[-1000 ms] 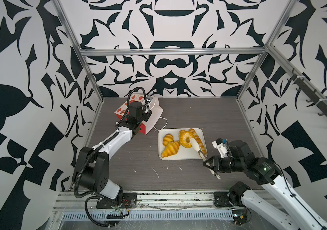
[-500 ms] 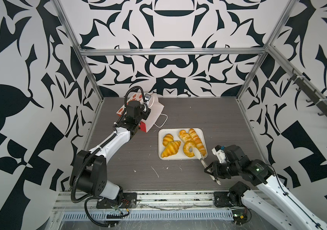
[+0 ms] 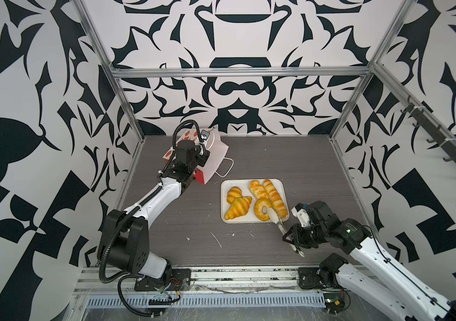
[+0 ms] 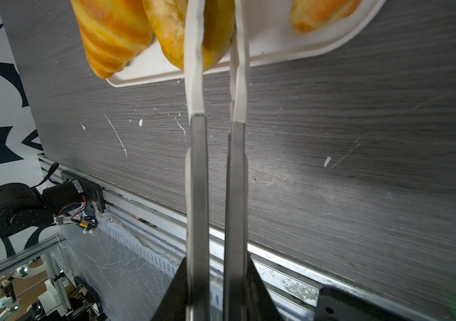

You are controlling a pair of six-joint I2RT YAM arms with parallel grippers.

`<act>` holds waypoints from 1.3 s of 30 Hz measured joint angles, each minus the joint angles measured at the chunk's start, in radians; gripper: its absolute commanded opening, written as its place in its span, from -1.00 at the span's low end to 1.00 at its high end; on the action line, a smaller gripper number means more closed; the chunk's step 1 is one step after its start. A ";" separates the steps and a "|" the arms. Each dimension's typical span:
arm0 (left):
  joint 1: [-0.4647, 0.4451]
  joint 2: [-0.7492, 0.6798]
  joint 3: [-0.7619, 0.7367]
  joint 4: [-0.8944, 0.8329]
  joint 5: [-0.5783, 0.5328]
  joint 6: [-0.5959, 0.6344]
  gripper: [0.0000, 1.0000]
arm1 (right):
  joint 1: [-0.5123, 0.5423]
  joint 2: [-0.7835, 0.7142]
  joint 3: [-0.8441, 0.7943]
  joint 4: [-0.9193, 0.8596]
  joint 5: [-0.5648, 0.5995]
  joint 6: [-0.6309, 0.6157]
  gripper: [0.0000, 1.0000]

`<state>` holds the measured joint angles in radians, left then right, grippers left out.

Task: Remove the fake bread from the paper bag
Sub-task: 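Open the right tongs and withdraw them from the tray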

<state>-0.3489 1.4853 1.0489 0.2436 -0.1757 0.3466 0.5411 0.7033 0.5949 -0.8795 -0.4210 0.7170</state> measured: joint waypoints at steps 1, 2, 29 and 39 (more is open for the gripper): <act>0.000 0.000 0.000 0.000 0.000 0.000 -1.00 | 0.001 -0.006 0.000 -0.002 0.002 0.000 -0.43; 0.001 0.000 0.000 0.000 0.000 -0.002 -1.00 | 0.002 -0.015 0.000 -0.004 0.005 0.000 -0.37; 0.002 0.003 0.000 0.029 0.008 -0.007 -1.00 | 0.003 -0.222 0.035 -0.177 0.101 0.052 -0.35; 0.002 0.008 -0.001 0.044 0.007 -0.007 -1.00 | 0.003 -0.200 0.220 -0.273 0.308 0.035 -0.43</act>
<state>-0.3470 1.4933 1.0477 0.2874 -0.1684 0.3397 0.5438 0.5034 0.8150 -1.1526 -0.1127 0.7517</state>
